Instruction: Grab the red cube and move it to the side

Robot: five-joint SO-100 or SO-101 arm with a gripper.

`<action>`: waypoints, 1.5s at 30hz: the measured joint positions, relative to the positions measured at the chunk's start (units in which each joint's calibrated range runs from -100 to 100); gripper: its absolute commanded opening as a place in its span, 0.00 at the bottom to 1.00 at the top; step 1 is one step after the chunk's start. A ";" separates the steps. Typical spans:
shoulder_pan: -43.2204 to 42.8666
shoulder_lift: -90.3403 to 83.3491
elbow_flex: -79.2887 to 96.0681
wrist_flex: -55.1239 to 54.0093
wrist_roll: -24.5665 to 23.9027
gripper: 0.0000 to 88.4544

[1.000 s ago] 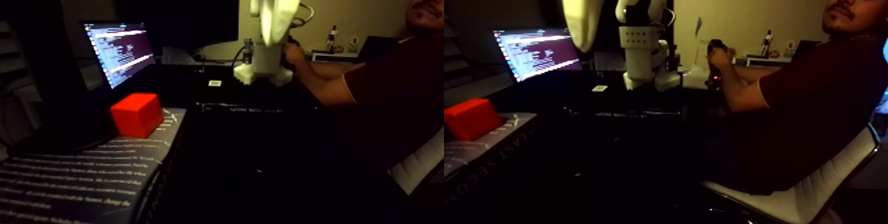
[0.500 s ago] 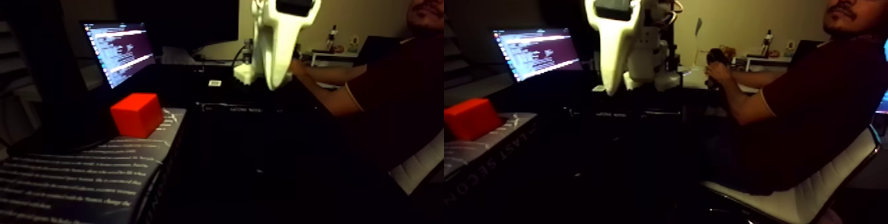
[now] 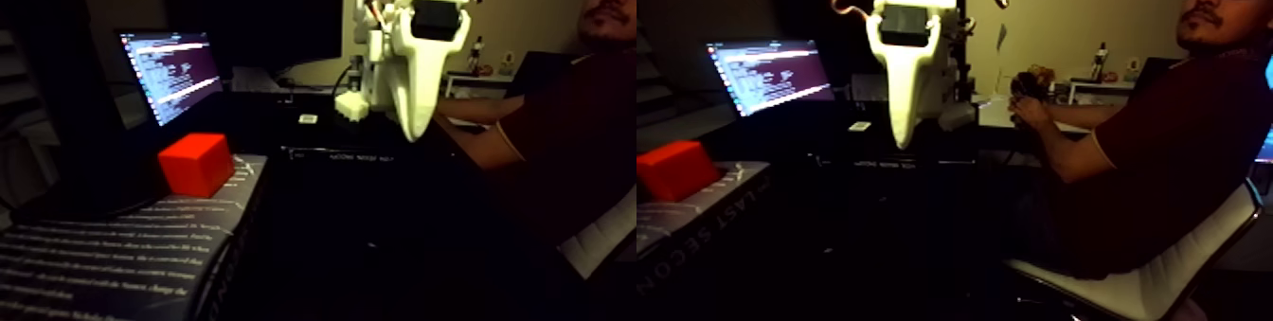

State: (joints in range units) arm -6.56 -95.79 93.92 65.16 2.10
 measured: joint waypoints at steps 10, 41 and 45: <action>-0.23 -3.03 0.45 1.88 0.00 0.01; -0.23 -3.03 0.45 1.88 0.00 0.01; -0.23 -3.03 0.45 1.88 0.00 0.01</action>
State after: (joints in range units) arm -6.80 -98.82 94.37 67.03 2.10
